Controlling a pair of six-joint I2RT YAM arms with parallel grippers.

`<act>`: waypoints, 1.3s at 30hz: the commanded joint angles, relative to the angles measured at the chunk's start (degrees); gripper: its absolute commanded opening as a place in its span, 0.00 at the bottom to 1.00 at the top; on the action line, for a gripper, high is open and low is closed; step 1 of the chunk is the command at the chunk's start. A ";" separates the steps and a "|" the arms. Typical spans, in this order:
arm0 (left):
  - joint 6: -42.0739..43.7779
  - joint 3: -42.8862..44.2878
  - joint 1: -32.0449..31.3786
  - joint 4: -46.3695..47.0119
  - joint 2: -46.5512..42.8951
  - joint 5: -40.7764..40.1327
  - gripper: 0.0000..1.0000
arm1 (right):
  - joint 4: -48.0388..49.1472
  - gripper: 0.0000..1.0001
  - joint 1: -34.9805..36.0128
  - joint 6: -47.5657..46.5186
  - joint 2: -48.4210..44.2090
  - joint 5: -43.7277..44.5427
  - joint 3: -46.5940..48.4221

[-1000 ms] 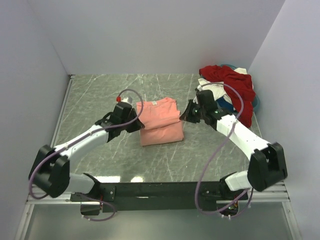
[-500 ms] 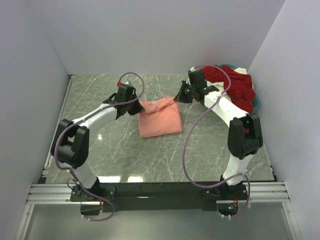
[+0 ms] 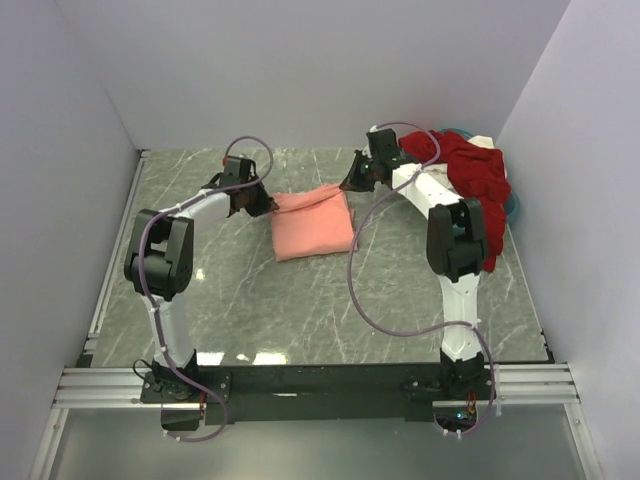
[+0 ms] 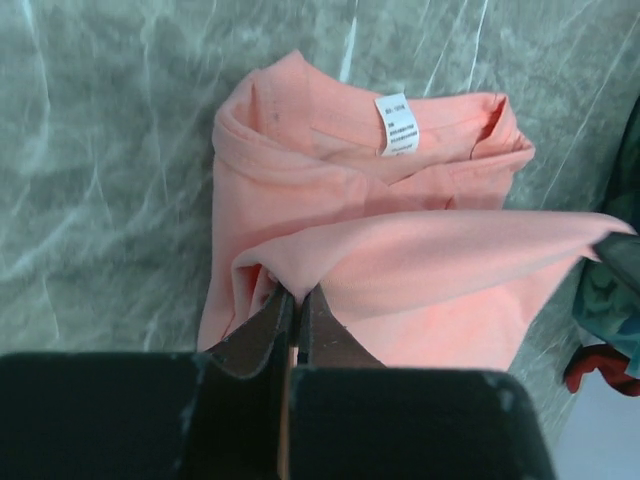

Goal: Fold and stack the t-shirts
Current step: Fold the tshirt

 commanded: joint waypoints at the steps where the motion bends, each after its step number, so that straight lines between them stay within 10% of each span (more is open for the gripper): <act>1: 1.74 5.02 1.65 2.35 1.94 1.33 0.01 | 0.14 0.00 -2.47 -1.93 2.88 0.07 6.65; 6: 3.49 8.28 3.22 1.83 3.96 2.12 0.06 | -1.79 0.03 -3.79 -2.90 6.14 -1.25 13.68; 15: 4.12 8.12 5.08 3.49 -0.59 4.23 0.63 | -4.96 0.49 -3.88 -5.19 -2.53 4.63 10.12; 20: 1.83 2.85 1.30 3.05 -5.87 1.78 0.42 | -0.67 0.47 -0.90 -5.27 -12.46 5.96 -3.06; 25: -0.02 0.72 -6.52 2.44 -4.83 -3.57 0.01 | 4.44 0.44 4.38 -4.31 -15.22 7.10 -13.19; 39: -0.02 2.24 -10.13 -0.90 6.96 -8.95 0.01 | 3.56 0.41 7.81 -1.58 -2.91 9.56 -14.42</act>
